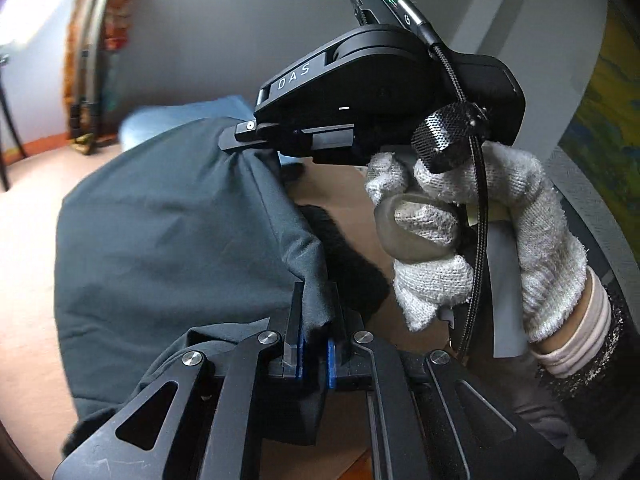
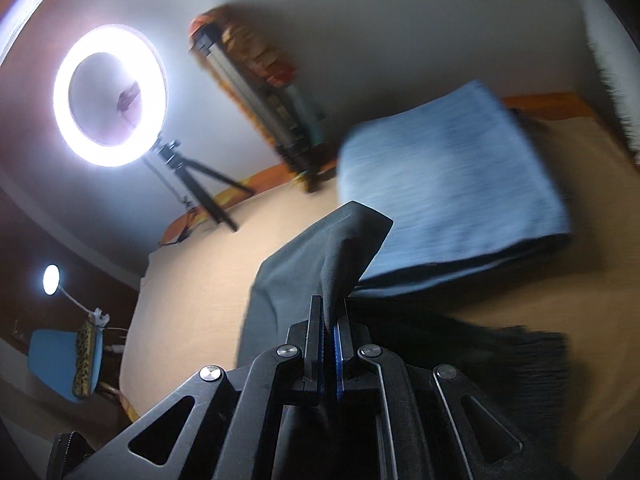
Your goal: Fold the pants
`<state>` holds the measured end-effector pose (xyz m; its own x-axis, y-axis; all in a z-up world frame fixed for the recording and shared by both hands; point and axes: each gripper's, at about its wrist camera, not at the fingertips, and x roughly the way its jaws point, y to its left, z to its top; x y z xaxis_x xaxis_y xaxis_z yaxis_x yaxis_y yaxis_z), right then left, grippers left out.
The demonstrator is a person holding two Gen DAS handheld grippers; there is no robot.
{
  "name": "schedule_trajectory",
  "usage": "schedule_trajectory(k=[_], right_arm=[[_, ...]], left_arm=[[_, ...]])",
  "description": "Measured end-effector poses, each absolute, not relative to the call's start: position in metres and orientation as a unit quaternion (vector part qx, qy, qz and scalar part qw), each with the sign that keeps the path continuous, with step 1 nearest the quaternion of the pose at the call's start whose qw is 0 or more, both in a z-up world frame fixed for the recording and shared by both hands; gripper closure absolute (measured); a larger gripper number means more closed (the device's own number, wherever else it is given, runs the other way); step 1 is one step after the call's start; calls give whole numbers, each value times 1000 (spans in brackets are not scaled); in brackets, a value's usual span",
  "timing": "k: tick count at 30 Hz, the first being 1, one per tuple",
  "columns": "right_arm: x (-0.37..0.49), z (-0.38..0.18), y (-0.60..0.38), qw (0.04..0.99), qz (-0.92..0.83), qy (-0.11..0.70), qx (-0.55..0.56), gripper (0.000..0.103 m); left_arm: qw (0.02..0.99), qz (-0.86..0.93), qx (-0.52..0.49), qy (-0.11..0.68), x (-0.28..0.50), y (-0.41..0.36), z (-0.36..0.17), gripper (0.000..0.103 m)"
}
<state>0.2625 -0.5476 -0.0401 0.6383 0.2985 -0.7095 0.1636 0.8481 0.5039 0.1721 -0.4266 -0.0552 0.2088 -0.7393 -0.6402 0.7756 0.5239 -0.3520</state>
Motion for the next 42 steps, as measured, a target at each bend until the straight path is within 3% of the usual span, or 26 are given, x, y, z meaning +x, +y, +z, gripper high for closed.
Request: schedule_trajectory(k=[4,6,9,11,13,21,24,26,29,33,37,42], right_arm=[[248,-48,-580,861,13,426,277,102],[244,-54,-592,860,2,429,277,102],[242,-65,-606,856,-13,433,282,102],[243,-69,-612,855,-21,435,280,102],[242,-72,-619,856,-29,436,275,102],[241,-88,-638,856,-58,441,262,101],[237,-90,-640,855,-61,449,253,87],[228,-83,-638,864,-76,445,223,72],[208,-67,-629,876,-84,435,189,62],[168,-52,-609,886,-59,422,184,62],[125,-60,-596,877,-35,433,205,61],[103,-73,-604,861,-40,441,250,60]], left_arm=[[764,-500,34,406,166,-455,-60,96],[755,-504,40,417,168,-465,-64,87],[746,-511,53,424,162,-465,-63,85],[748,-507,66,423,164,-458,-59,70],[752,-501,69,422,171,-444,-52,64],[796,-411,66,440,236,-351,-7,64],[810,-381,90,437,240,-335,18,64],[817,-364,108,435,249,-330,36,64],[823,-352,128,428,258,-333,67,64],[822,-357,146,418,254,-344,94,64],[805,-383,152,427,243,-360,83,63],[770,-427,110,461,226,-378,18,61]])
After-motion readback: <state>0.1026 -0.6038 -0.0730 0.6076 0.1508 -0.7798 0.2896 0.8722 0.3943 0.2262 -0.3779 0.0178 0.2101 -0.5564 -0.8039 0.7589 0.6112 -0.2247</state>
